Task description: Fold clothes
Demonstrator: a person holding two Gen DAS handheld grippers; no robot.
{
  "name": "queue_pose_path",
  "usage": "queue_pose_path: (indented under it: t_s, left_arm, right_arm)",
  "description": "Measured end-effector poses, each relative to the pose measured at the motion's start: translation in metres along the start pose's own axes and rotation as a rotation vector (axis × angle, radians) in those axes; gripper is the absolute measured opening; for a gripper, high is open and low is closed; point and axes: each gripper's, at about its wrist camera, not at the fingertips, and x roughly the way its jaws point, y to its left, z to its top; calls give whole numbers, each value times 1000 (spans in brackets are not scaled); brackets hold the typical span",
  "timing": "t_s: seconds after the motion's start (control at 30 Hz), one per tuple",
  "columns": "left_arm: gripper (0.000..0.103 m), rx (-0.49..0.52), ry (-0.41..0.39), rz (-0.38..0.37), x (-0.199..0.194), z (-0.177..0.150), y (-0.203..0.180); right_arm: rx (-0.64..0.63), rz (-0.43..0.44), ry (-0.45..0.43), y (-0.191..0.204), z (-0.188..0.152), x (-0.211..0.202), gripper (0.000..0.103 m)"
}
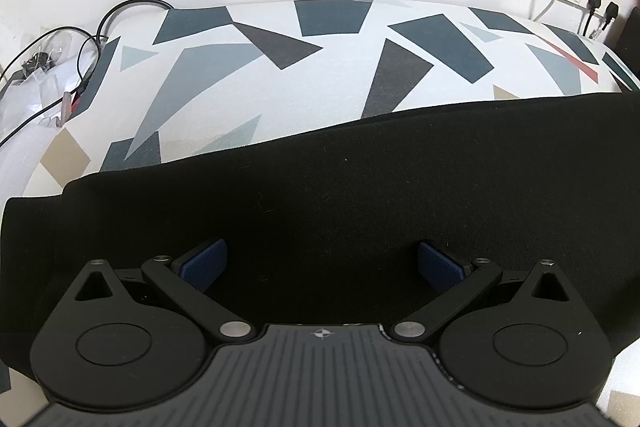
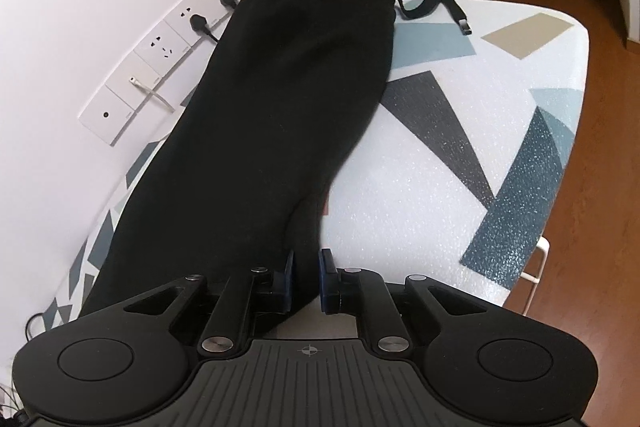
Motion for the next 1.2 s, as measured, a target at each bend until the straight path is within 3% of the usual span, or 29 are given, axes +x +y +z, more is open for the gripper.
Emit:
queue_pose_path:
  t_s: [1.2]
  left_arm:
    - [103, 1, -21, -3, 0, -1, 0]
  right_arm:
    - [-18, -26, 15, 3, -1, 4, 13]
